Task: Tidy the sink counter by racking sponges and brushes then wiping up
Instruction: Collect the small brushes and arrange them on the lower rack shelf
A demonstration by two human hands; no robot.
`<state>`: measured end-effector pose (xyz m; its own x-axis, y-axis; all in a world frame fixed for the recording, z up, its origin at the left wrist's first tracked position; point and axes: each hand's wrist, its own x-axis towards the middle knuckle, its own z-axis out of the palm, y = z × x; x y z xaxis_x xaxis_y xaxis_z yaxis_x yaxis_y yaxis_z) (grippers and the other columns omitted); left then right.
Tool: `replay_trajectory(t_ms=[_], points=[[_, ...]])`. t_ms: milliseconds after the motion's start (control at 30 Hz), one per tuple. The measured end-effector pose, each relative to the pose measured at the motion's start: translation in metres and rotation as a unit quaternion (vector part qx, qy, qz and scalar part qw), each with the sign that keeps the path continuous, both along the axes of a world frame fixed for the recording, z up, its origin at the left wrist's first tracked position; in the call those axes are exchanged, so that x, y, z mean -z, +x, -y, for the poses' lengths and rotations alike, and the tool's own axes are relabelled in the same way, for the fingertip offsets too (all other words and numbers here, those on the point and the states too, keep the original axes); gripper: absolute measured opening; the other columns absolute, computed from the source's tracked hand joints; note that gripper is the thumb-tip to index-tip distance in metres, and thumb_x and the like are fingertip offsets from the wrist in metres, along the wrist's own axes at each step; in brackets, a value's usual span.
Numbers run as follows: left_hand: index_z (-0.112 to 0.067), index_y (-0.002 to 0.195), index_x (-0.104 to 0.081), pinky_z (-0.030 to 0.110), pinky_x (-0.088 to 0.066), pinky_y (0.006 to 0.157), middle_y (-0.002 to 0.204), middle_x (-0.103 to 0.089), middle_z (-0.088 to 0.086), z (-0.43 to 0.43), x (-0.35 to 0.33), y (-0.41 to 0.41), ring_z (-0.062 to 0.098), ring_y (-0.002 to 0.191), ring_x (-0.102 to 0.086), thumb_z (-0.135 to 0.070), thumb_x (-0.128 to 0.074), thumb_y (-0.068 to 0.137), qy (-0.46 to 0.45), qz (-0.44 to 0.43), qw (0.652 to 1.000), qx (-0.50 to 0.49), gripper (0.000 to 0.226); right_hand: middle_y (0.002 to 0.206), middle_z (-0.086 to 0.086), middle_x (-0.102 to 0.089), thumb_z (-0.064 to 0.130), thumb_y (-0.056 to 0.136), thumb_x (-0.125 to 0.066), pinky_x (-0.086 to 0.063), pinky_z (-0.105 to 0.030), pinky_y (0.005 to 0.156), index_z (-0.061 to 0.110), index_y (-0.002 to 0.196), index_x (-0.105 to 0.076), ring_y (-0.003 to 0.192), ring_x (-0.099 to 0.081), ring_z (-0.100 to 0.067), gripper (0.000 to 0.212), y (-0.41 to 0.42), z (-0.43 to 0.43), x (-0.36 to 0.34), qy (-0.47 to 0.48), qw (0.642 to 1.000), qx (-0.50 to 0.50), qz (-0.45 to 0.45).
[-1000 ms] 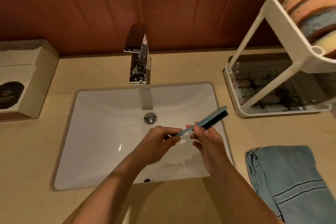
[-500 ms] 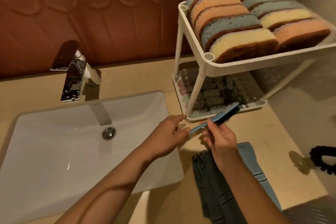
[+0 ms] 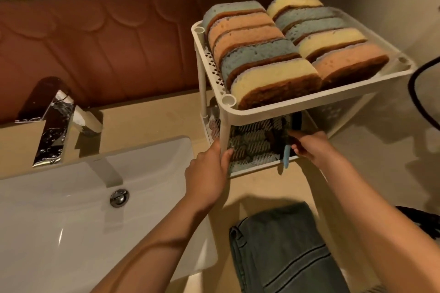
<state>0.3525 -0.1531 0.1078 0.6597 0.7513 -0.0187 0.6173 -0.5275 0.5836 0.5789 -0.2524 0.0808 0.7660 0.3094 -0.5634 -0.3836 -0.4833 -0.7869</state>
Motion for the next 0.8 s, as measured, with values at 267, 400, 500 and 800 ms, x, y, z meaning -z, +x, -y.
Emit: replay_trajectory(t_ms=[267, 400, 500, 800], points=[[-0.020, 0.120, -0.048, 0.037, -0.045, 0.070, 0.103, -0.067, 0.008, -0.005, 0.006, 0.001, 0.032, 0.090, -0.060, -0.042, -0.034, 0.097, 0.016, -0.017, 1.000, 0.014, 0.035, 0.108, -0.015, -0.060, 0.019, 0.086, -0.063, -0.054, -0.038, 0.079, 0.006, 0.118, -0.053, 0.095, -0.060, -0.031, 0.036, 0.044, -0.025, 0.018, -0.112, 0.980, -0.133, 0.098], [-0.020, 0.119, -0.049, 0.037, -0.048, 0.071, 0.103, -0.067, 0.008, -0.005, 0.007, 0.001, 0.031, 0.089, -0.061, -0.043, -0.033, 0.097, 0.019, -0.018, 1.000, 0.014, 0.036, 0.120, -0.021, -0.059, 0.022, 0.082, -0.069, -0.052, -0.049, 0.087, 0.005, 0.128, -0.051, 0.101, -0.060, -0.039, 0.052, 0.050, -0.029, 0.025, -0.146, 0.966, -0.150, 0.152], [-0.018, 0.115, -0.050, 0.035, -0.043, 0.067, 0.101, -0.067, 0.009, -0.004, 0.006, 0.002, 0.032, 0.088, -0.060, -0.043, -0.033, 0.097, 0.019, -0.018, 1.000, 0.012, 0.035, 0.125, -0.019, -0.058, 0.027, 0.080, -0.070, -0.051, -0.050, 0.090, 0.007, 0.130, -0.050, 0.107, -0.059, -0.039, 0.058, 0.062, -0.027, 0.037, -0.145, 0.967, -0.144, 0.149], [-0.019, 0.120, -0.049, 0.037, -0.049, 0.072, 0.107, -0.067, 0.006, -0.005, 0.011, 0.002, 0.029, 0.089, -0.062, -0.043, -0.033, 0.097, 0.024, -0.013, 1.000, 0.014, 0.036, 0.125, -0.021, -0.056, 0.007, 0.089, -0.058, -0.052, -0.040, 0.080, 0.006, 0.136, -0.042, 0.086, -0.057, -0.027, 0.049, 0.050, -0.036, 0.038, -0.137, 0.969, -0.147, 0.144]])
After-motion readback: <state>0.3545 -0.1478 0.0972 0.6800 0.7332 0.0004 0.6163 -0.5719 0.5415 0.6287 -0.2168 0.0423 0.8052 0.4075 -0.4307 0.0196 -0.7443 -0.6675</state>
